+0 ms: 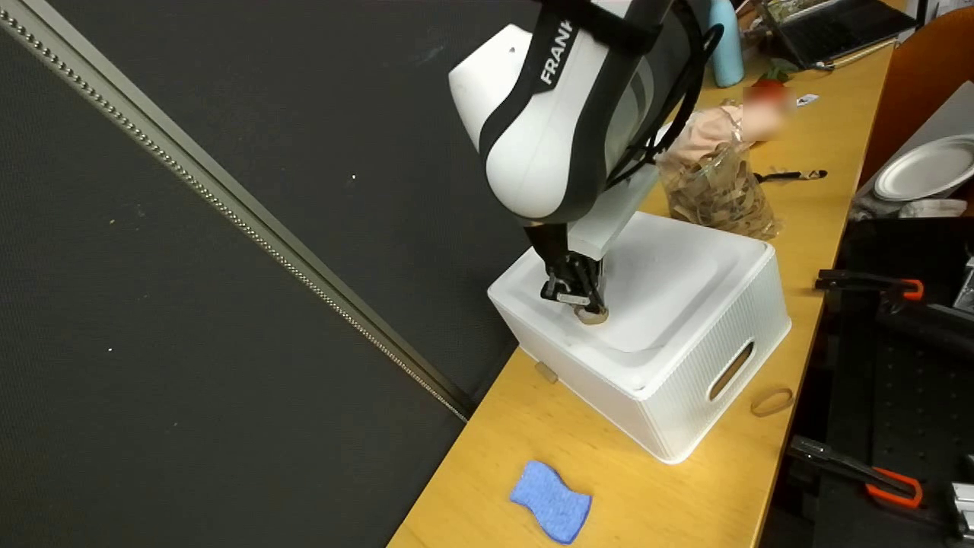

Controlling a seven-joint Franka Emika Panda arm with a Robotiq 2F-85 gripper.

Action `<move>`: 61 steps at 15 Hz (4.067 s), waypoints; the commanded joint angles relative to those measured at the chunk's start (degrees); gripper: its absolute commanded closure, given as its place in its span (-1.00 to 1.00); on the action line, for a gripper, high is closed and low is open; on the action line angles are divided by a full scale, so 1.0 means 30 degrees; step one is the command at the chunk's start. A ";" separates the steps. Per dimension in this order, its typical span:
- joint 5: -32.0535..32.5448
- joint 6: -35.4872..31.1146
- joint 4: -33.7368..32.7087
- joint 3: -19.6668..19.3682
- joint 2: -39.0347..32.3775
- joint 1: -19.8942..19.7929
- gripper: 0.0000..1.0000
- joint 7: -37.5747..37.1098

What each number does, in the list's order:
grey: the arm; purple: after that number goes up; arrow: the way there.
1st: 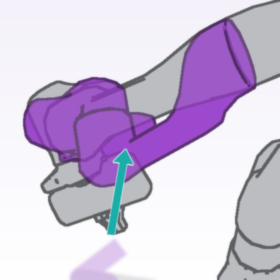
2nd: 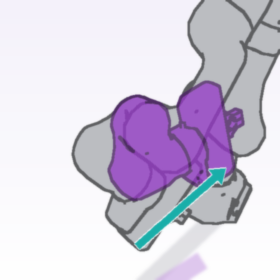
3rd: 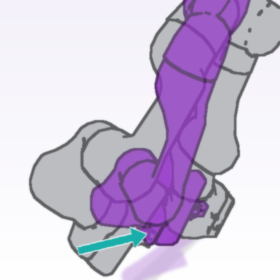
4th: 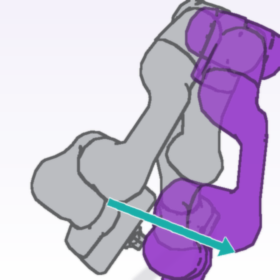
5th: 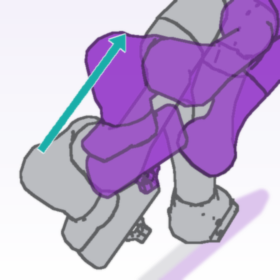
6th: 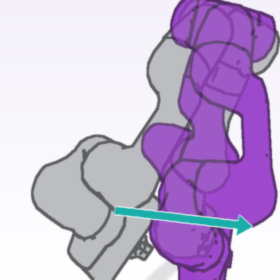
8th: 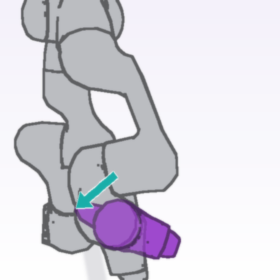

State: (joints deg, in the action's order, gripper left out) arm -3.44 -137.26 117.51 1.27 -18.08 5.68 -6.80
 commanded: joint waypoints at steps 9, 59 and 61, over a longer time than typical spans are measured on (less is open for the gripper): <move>0.1594 0.0565 0.0595 -0.0563 0.1950 -0.0197 0.99 -0.0793; 0.4276 0.2270 0.3566 -0.2980 0.6870 -0.4628 -0.83 -0.0858; 0.3237 0.2639 0.3624 -0.2856 0.7310 -0.4488 -1.00 0.0017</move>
State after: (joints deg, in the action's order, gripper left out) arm 10.27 -131.48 126.87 -7.66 0.10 -8.45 -10.43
